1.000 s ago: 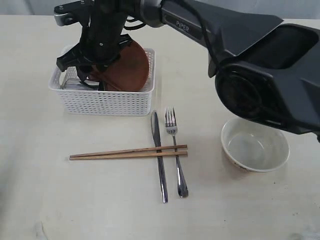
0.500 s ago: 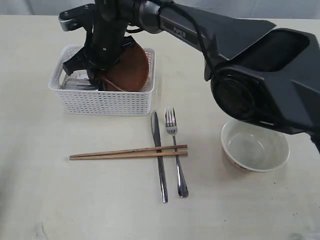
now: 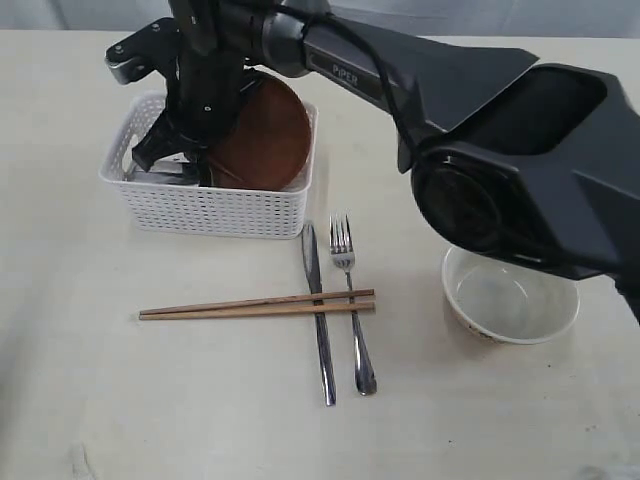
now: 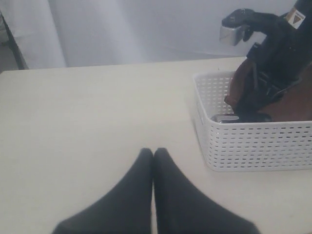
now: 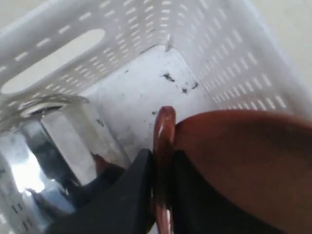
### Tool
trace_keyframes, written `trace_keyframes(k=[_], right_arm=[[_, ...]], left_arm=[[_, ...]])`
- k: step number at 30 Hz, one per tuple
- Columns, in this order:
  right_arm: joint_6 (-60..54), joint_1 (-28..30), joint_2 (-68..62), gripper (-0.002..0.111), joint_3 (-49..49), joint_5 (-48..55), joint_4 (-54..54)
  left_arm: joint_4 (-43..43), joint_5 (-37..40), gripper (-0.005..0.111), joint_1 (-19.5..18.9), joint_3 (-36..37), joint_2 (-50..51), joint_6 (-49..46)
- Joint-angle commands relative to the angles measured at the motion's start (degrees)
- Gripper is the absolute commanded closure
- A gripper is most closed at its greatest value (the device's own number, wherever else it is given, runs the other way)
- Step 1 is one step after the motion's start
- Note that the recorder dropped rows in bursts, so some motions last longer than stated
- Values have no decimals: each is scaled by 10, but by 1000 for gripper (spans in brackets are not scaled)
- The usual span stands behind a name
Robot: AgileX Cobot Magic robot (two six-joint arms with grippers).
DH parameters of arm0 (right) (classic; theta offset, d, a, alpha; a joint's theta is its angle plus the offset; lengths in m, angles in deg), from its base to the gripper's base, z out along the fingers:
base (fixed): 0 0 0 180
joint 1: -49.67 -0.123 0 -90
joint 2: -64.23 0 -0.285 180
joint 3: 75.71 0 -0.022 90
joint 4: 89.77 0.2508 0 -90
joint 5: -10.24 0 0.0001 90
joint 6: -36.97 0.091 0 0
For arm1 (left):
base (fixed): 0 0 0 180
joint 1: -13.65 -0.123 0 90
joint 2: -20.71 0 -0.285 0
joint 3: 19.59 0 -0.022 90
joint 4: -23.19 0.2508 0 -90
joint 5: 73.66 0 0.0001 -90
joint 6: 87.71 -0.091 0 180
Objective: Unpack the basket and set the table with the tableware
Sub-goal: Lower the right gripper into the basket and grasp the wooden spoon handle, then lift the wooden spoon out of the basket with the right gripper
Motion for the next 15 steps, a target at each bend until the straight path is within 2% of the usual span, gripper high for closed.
trace_keyframes(k=[1, 15], right_arm=[[-10, -5, 31, 109, 1, 17, 0], [-14, -5, 144, 109, 1, 27, 0]], left_arm=[[-1, -6, 107, 4, 1, -2, -1], [-1, -6, 107, 4, 1, -2, -1]])
